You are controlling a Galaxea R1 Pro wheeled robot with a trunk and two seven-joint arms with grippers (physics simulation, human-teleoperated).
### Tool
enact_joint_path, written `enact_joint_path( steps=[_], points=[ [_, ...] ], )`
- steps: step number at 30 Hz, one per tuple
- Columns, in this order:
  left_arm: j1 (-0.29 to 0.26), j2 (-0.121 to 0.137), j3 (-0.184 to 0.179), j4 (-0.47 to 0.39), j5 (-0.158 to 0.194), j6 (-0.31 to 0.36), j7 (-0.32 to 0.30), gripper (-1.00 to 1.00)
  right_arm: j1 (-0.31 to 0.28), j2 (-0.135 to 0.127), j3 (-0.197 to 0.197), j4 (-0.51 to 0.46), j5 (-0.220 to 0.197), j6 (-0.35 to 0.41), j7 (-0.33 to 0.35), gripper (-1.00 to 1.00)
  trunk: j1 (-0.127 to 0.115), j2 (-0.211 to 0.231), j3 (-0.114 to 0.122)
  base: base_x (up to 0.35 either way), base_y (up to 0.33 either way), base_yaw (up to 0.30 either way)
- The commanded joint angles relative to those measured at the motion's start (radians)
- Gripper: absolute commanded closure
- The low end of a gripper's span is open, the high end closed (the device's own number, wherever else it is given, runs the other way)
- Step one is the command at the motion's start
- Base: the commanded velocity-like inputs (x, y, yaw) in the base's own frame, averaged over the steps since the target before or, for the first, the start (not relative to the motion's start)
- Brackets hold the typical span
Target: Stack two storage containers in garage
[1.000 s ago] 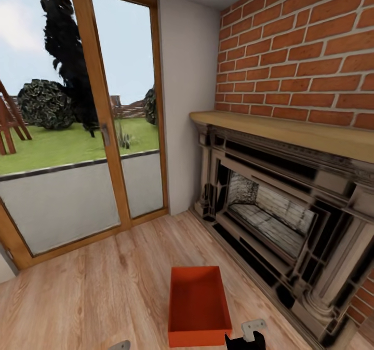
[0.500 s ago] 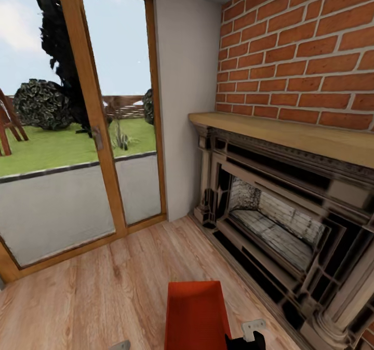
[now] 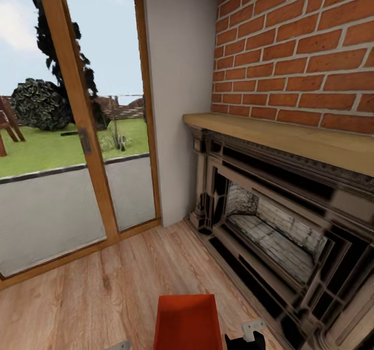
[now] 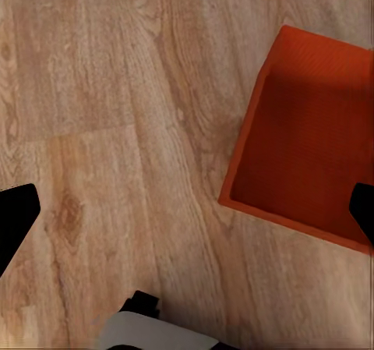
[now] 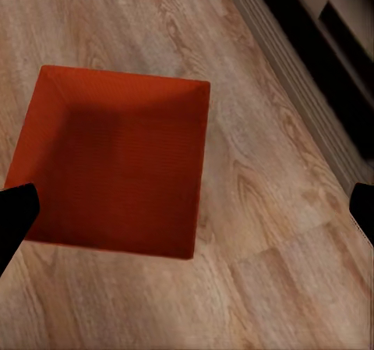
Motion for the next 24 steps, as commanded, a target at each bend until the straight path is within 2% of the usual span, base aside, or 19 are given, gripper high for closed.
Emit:
enact_joint_path(
  steps=[1, 5, 11, 24],
  points=[
    [0.000, -0.001, 0.002, -0.002, 0.009, 0.004, 0.002, -1.00, 0.000, 0.001, -0.005, 0.001, 0.008, -0.003, 0.005, -1.00, 0.001, -0.001, -0.001, 0.020, -0.327, 0.000],
    [0.000, 0.000, 0.002, -0.002, 0.012, 0.003, 0.002, -1.00, 0.000, 0.001, -0.005, 0.000, 0.008, -0.003, 0.004, -1.00, 0.001, -0.001, -0.001, 0.008, -0.173, 0.000],
    [0.000, 0.002, 0.002, -0.002, 0.013, 0.001, 0.002, -1.00, 0.000, 0.001, -0.005, 0.000, 0.008, -0.003, 0.004, -1.00, 0.001, -0.001, -0.001, 0.001, -0.023, 0.000],
    [0.000, 0.000, 0.002, -0.002, 0.011, 0.001, 0.002, -1.00, 0.000, 0.001, -0.005, 0.000, 0.008, -0.003, 0.005, -1.00, 0.001, -0.001, -0.001, 0.000, 0.053, 0.000]
  ],
)
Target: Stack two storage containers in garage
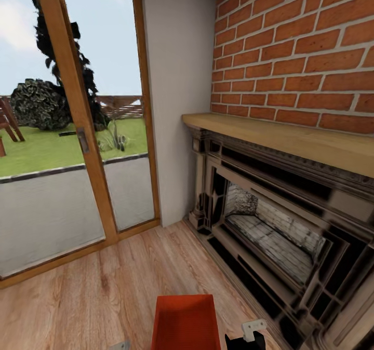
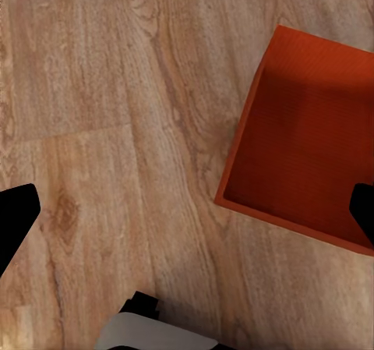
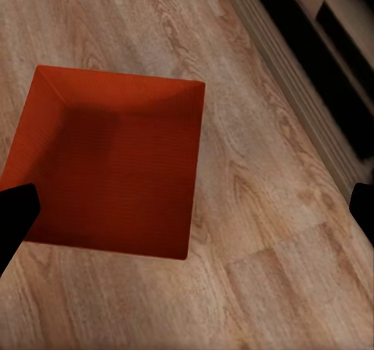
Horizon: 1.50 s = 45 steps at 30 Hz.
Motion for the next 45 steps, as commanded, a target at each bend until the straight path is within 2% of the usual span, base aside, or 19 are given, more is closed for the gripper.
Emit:
enact_joint_path(
  steps=[1, 7, 20, 29, 34, 36, 45],
  points=[
    [0.000, -0.001, 0.001, -0.002, 0.009, 0.004, 0.002, -1.00, 0.000, 0.001, -0.005, 0.000, 0.008, -0.003, 0.004, -1.00, 0.000, -0.001, -0.001, 0.000, 0.007, 0.000],
    [0.000, -0.002, 0.001, -0.002, 0.009, 0.005, 0.002, -1.00, 0.000, 0.001, -0.005, 0.000, 0.008, -0.003, 0.004, -1.00, 0.000, -0.001, -0.001, 0.015, 0.004, 0.000],
    [0.000, -0.002, 0.001, -0.002, 0.008, 0.006, 0.002, -1.00, 0.000, 0.001, -0.005, 0.000, 0.008, -0.004, 0.004, -1.00, 0.000, -0.001, -0.001, 0.282, 0.004, 0.000],
    [0.000, -0.002, 0.001, -0.002, 0.008, 0.005, 0.002, -1.00, 0.000, 0.001, -0.005, 0.001, 0.008, -0.004, 0.004, -1.00, 0.000, -0.001, -0.001, 0.051, 0.000, 0.000],
    [0.000, -0.030, -0.005, -0.030, 0.003, -0.011, -0.003, -1.00, -0.017, 0.029, -0.004, -0.008, 0.004, -0.007, -0.002, -1.00, 0.000, -0.001, -0.001, 0.000, 0.000, 0.000],
    [0.000, -0.032, -0.002, -0.041, 0.004, -0.023, -0.003, -1.00, -0.022, 0.040, -0.002, -0.008, 0.004, -0.009, -0.004, -1.00, 0.000, -0.001, -0.001, 0.000, 0.000, 0.000],
    [0.000, -0.032, 0.001, -0.080, 0.006, -0.073, -0.001, -1.00, -0.031, 0.036, -0.001, -0.010, 0.002, -0.011, 0.000, -1.00, 0.000, -0.001, -0.001, 0.000, 0.000, 0.000]
  ],
)
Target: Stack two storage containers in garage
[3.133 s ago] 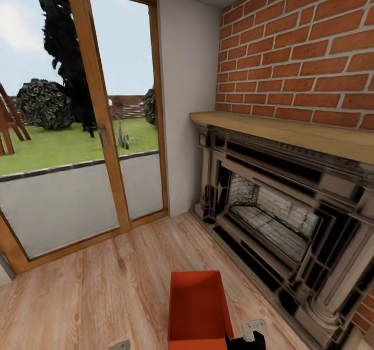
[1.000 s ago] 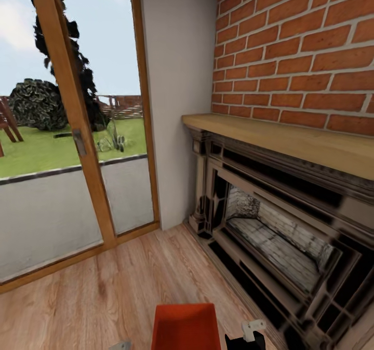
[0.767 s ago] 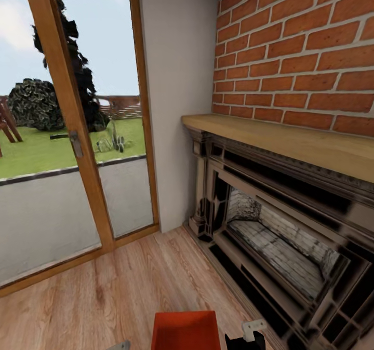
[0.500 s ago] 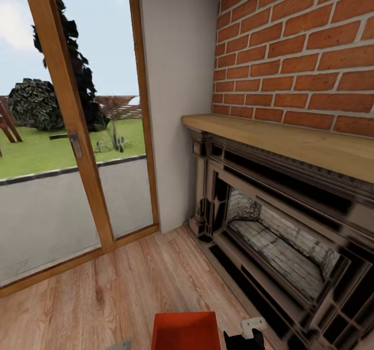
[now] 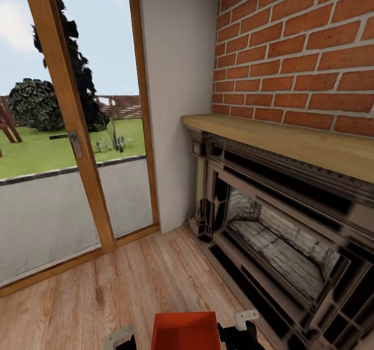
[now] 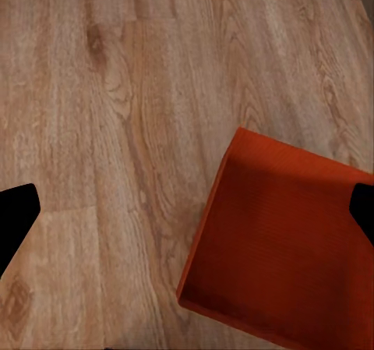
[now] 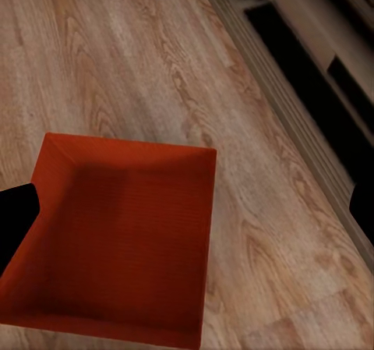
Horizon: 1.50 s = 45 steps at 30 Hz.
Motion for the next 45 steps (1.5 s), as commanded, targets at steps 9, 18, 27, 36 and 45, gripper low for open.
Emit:
enact_joint_path(
  steps=[9, 18, 27, 36, 45],
  points=[
    [0.000, -0.001, 0.001, 0.000, 0.008, -0.049, 0.000, -1.00, -0.001, 0.001, -0.003, 0.000, 0.009, -0.002, 0.006, -1.00, 0.000, -0.001, -0.001, 0.000, 0.000, 0.000],
    [0.000, -0.001, 0.001, 0.000, 0.008, -0.075, -0.001, -1.00, -0.002, 0.001, 0.003, 0.003, 0.009, -0.001, 0.006, -1.00, 0.000, -0.001, -0.001, 0.000, 0.000, 0.000],
    [0.000, -0.001, 0.001, 0.002, 0.007, -0.075, -0.001, -1.00, -0.002, 0.001, -0.002, 0.003, 0.009, -0.001, 0.006, -1.00, 0.000, -0.001, -0.001, 0.000, 0.000, 0.000],
    [0.000, -0.001, 0.001, 0.002, 0.008, -0.074, -0.001, -1.00, -0.002, 0.001, -0.003, 0.003, 0.009, -0.001, 0.006, -1.00, 0.000, -0.001, -0.001, 0.000, 0.000, 0.000],
    [0.000, -0.001, 0.001, 0.002, 0.007, -0.072, -0.001, -1.00, -0.002, 0.001, -0.003, 0.003, 0.008, -0.001, 0.006, -1.00, 0.000, -0.001, -0.001, 0.000, 0.000, 0.000]
  ],
)
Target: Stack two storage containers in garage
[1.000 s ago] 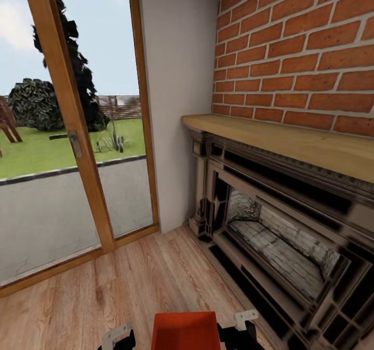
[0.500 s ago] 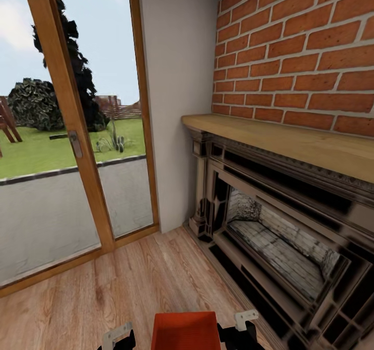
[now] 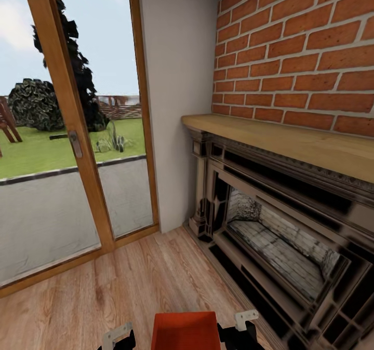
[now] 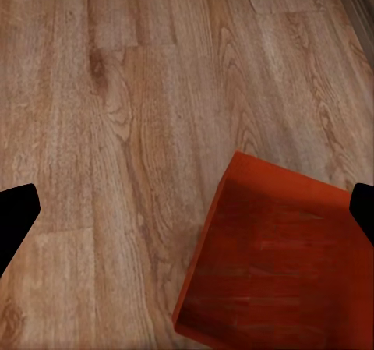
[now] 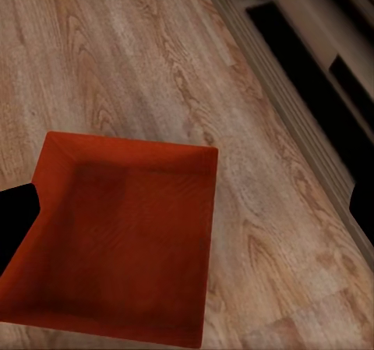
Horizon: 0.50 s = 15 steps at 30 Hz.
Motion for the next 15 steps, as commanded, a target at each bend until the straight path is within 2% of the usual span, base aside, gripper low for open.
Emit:
enact_joint_path(
  steps=[1, 15],
  points=[
    [0.000, -0.001, 0.001, 0.000, 0.010, -0.003, 0.000, -1.00, -0.001, 0.000, -0.004, 0.000, 0.007, -0.003, 0.004, -1.00, 0.000, -0.001, -0.001, 0.000, 0.000, 0.000],
    [0.000, 0.001, 0.001, 0.000, 0.010, -0.003, 0.000, -1.00, -0.001, 0.000, -0.004, 0.000, 0.008, -0.002, 0.005, -1.00, 0.000, -0.001, -0.011, 0.000, 0.000, 0.000]
  ],
)
